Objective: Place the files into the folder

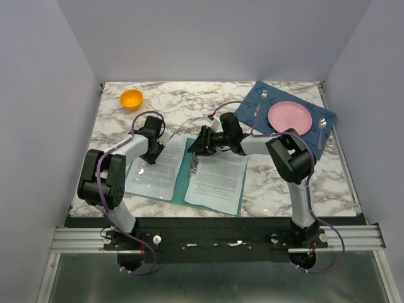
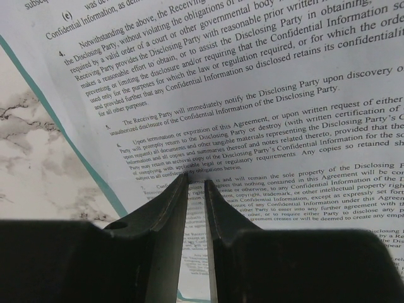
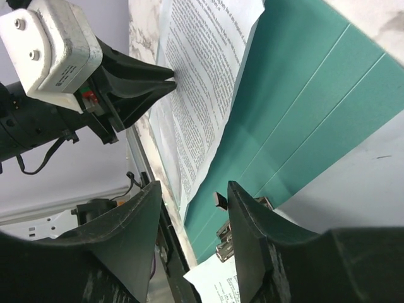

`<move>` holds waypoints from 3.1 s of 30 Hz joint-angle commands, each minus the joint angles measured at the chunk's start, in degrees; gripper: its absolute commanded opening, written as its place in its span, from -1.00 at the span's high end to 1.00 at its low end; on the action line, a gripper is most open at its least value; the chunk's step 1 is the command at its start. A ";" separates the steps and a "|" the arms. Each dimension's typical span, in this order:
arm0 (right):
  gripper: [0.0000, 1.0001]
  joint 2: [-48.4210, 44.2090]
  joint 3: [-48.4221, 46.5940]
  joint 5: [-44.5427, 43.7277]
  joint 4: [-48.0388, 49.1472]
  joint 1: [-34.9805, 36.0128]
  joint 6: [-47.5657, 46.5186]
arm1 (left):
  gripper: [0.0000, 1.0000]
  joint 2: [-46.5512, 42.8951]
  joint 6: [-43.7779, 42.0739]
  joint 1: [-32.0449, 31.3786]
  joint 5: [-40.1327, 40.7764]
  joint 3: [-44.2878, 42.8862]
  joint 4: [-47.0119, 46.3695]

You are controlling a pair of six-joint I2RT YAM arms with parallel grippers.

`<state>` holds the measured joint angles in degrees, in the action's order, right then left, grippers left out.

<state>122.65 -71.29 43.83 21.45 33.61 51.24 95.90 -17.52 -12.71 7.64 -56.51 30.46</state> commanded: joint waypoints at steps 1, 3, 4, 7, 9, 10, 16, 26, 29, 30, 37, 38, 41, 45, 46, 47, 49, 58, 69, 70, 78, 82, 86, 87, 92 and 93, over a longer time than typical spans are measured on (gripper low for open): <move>-0.06 -4.00 1.85 0.11 1.23 1.90 -0.26 | 0.42 -0.80 0.20 0.41 1.68 0.00 1.27; -0.04 -4.70 2.38 -0.33 1.31 2.60 -0.09 | 0.42 -1.15 0.20 0.41 1.77 0.00 1.10; -0.04 -4.87 2.90 -0.33 1.57 2.95 0.17 | 0.42 -1.33 0.29 0.41 1.68 0.00 1.10; -0.02 -6.01 3.78 -0.68 2.01 4.19 0.61 | 0.42 -1.68 0.29 0.41 1.76 0.00 1.36; -0.01 -6.63 4.22 -0.94 1.49 5.06 0.17 | 0.42 -1.85 0.29 0.41 1.76 0.00 1.53; -0.02 -7.24 4.49 -1.03 1.23 5.24 0.09 | 0.42 -2.03 0.29 0.41 1.77 0.08 1.62; -0.01 -9.53 7.83 -0.94 0.70 5.59 0.00 | 0.39 -3.69 0.47 0.41 1.68 -0.26 2.59; 0.44 -16.91 6.08 -4.54 -6.57 4.80 -6.57 | -0.60 -13.18 2.57 -0.38 -0.25 -10.36 12.50; 0.85 -19.81 6.15 -7.18 -8.71 4.80 -10.71 | -0.98 -14.42 4.07 -2.31 -3.41 -15.46 15.58; 0.94 -20.95 6.68 -8.14 -9.06 4.80 -11.94 | -0.98 -14.34 4.51 -2.93 -4.38 -16.69 16.29; 0.99 -35.62 16.52 -36.89 -9.50 9.97 -26.00 | -0.98 -11.79 7.57 -10.84 -3.31 -21.61 16.39; 0.99 -36.60 17.14 -40.46 -9.85 12.16 -28.54 | -0.98 -11.35 8.98 -10.58 -5.16 -22.32 15.95; 0.99 -39.33 18.37 -49.10 -12.21 13.06 -27.26 | -0.81 -10.03 12.06 -10.58 -9.73 -24.17 14.20; 0.99 -42.05 19.69 -51.84 -13.90 13.06 -21.55 | -0.30 -8.80 12.94 -10.41 -15.19 -24.96 11.21; 0.99 -43.19 22.13 -50.61 -12.76 12.98 -20.75 | -0.23 -7.84 13.56 -10.58 -17.89 -25.49 10.94; 0.99 -43.37 24.07 -48.17 -5.44 13.06 -22.05 | -0.32 -6.79 12.43 -10.67 -21.05 -26.19 12.77; 0.99 -42.94 26.90 -50.64 -0.02 15.94 -24.42 | -0.58 -1.28 11.37 -13.63 -24.78 -29.77 15.93; 0.99 -41.01 23.22 -62.71 -8.86 21.77 -30.16 | -0.97 3.23 16.01 -16.91 -15.82 -25.24 7.34; 0.99 -36.88 27.69 -61.68 1.38 22.82 -26.54 | -0.63 12.37 21.64 -20.25 -10.01 -26.71 4.43; 0.99 -36.17 27.87 -62.02 2.44 22.91 -26.63 | -0.63 13.95 22.00 -20.34 -9.23 -27.24 4.35; 0.99 -32.92 27.78 -65.54 6.93 24.66 -27.33 | -0.89 15.20 24.19 -20.60 -8.08 -25.75 -0.48; 0.99 -31.07 27.34 -65.46 8.51 25.54 -28.21 | -0.90 15.55 24.37 -20.60 -8.87 -25.49 -1.72; 0.99 -27.04 26.29 -65.54 11.05 25.63 -27.43 | -0.89 17.48 24.11 -20.60 -9.66 -26.72 -0.49; 0.99 -26.07 26.11 -65.28 11.94 25.63 -28.21 | -0.89 18.00 23.94 -20.60 -9.57 -27.16 0.21; 0.99 -22.02 25.23 -66.68 15.37 25.72 -27.25 | -0.89 19.41 23.67 -20.69 -10.19 -27.95 1.62; 0.99 -21.84 25.32 -66.69 15.98 25.72 -26.99 | -0.89 19.59 23.50 -20.69 -10.10 -27.86 1.71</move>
<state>99.31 -44.45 -19.09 31.55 58.83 23.94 114.37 5.87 -33.12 -1.98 -83.20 30.70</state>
